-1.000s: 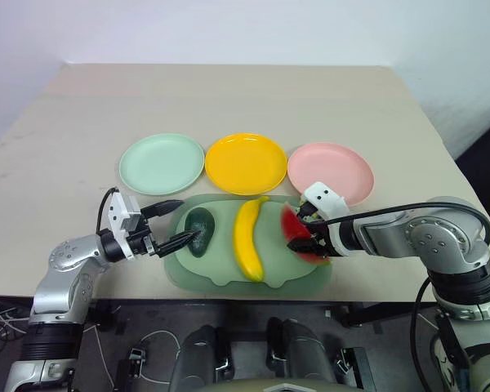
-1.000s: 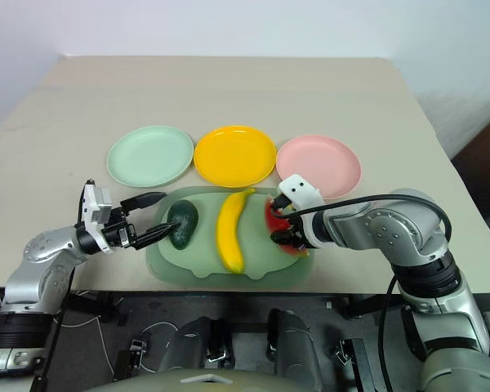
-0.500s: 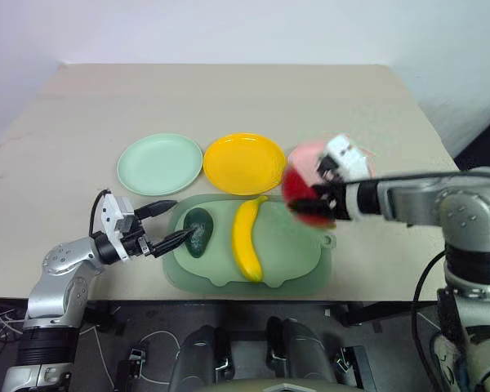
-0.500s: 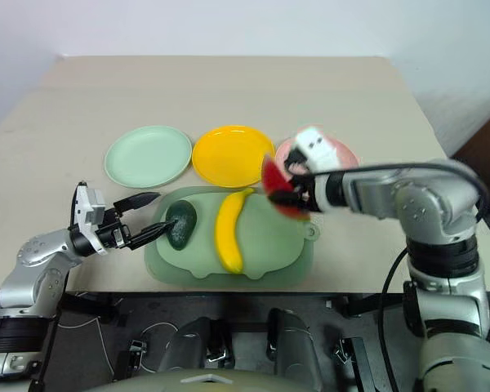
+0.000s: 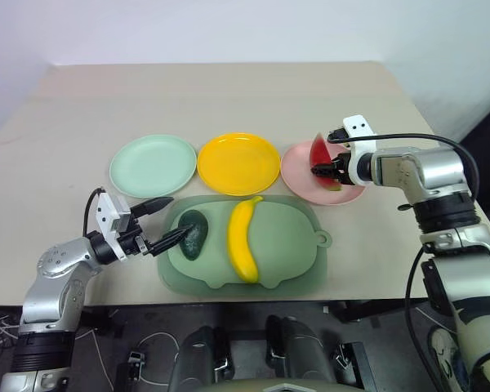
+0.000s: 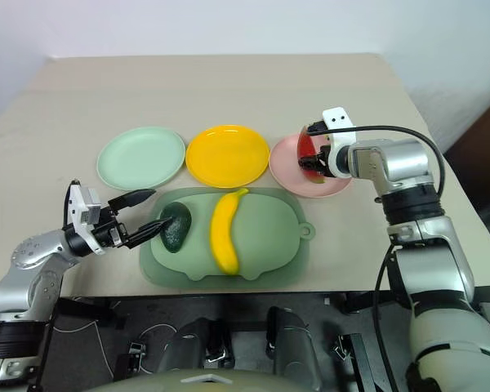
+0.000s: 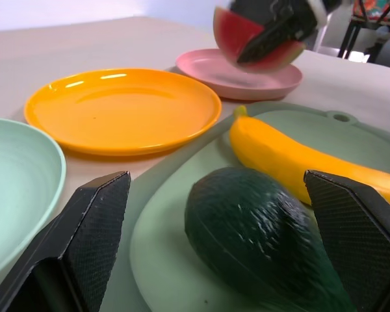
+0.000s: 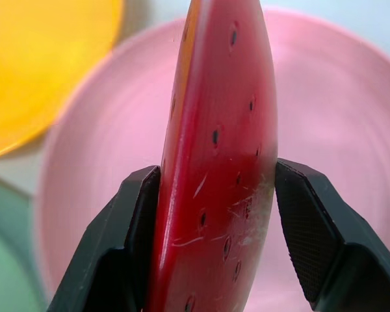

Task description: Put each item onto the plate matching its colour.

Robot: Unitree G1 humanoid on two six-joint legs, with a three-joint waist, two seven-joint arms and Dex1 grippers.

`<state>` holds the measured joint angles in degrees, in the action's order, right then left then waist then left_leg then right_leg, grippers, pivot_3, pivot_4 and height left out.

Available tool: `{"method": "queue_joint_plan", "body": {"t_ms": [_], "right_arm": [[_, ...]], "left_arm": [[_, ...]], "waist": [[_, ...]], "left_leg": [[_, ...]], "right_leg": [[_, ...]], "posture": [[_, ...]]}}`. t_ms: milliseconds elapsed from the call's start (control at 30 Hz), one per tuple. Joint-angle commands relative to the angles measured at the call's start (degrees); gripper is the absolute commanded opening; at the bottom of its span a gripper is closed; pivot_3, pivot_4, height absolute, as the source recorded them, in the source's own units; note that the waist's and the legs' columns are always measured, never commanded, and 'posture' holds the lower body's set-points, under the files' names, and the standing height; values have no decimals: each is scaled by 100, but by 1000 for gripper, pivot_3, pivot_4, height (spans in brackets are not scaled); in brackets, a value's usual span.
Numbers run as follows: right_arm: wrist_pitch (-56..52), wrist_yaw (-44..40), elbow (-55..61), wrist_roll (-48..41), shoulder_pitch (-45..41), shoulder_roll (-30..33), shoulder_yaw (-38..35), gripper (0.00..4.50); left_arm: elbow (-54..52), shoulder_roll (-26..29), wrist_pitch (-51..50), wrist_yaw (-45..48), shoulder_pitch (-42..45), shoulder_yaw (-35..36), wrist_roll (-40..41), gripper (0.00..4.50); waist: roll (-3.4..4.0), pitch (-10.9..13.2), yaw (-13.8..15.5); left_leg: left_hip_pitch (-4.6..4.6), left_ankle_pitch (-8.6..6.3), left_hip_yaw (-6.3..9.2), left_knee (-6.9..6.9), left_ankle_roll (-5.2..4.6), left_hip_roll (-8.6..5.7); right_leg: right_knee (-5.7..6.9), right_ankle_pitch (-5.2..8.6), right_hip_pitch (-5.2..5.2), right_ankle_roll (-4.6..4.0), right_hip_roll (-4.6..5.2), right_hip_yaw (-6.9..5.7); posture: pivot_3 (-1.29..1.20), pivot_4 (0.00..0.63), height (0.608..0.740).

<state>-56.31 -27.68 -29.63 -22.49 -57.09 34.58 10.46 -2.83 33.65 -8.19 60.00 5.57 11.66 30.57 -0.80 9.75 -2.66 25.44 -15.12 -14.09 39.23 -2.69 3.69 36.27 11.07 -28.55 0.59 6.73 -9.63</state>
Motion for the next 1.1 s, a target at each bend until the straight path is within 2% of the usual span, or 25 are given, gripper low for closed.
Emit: {"method": "queue_joint_plan", "body": {"t_ms": [33, 67, 267, 400, 567, 700, 800, 933, 1100], "right_arm": [[460, -232, -569, 416, -374, -106, -21, 2415], [542, -286, -714, 531, -416, -142, 7, 2415], [598, -526, -792, 925, -489, -190, -64, 4406], [350, -632, -269, 988, -405, -22, -197, 4461], [-330, -726, 1051, 912, -259, 315, -350, 4461], [-1830, -703, 2590, 421, -260, 314, -708, 4461], [-2663, -704, 3417, 151, -92, 317, -634, 4461], [-3527, -484, 4077, -298, 61, -230, -1043, 4461], [-3619, 311, 4044, -1319, 456, -911, -1236, 4461]], "left_arm": [[-268, 71, 7, -39, -12, 129, 86, 4500], [-288, 77, -1, -54, -19, 137, 89, 4500], [-374, 116, -43, -91, -81, 191, 94, 4500], [-412, 133, -82, -119, -74, 183, 108, 4500], [-415, 143, -140, -122, -8, 173, 116, 4500], [-318, 152, -171, -87, 134, 131, 110, 4500], [-267, 155, -184, -55, 222, 98, 89, 4500], [-191, 158, -208, 3, 344, 66, 71, 4500], [-240, 185, -324, 66, 425, 68, 139, 4500]], "waist": [[1, 1, -3], [2, 1, -4], [3, 2, 5], [5, 3, 0], [12, 7, 9], [12, 7, 8], [12, 7, 9], [11, 6, 4], [8, 4, 12]], "left_leg": [[0, 1, 0, 0, 1, 0], [-1, 1, -1, 0, 1, 0], [-2, 1, -1, 1, 2, 0], [-2, 1, 0, 1, 3, 0], [2, 1, 1, 1, 3, 0], [0, 1, 4, 1, 4, 1], [2, 2, 5, 0, 5, 3], [2, 2, 4, 0, 5, 2], [1, 3, 3, 0, 7, 2]], "right_leg": [[2, 0, -1, 0, 0, 0], [3, 0, -1, 0, 0, 0], [5, 0, -1, 0, 4, 1], [5, 0, -2, -1, 5, 1], [5, 1, -9, -2, 7, 3], [6, 10, -8, -18, 7, 3], [6, 10, -10, -18, 6, 3], [5, 10, -9, -19, 7, 3], [7, 8, -5, -18, 5, 1]], "posture": [[0, 150, 696], [0, 150, 696], [0, 150, 696], [0, 150, 696], [0, 150, 696], [0, 150, 696], [0, 150, 696], [0, 150, 696], [0, 150, 696]]}}
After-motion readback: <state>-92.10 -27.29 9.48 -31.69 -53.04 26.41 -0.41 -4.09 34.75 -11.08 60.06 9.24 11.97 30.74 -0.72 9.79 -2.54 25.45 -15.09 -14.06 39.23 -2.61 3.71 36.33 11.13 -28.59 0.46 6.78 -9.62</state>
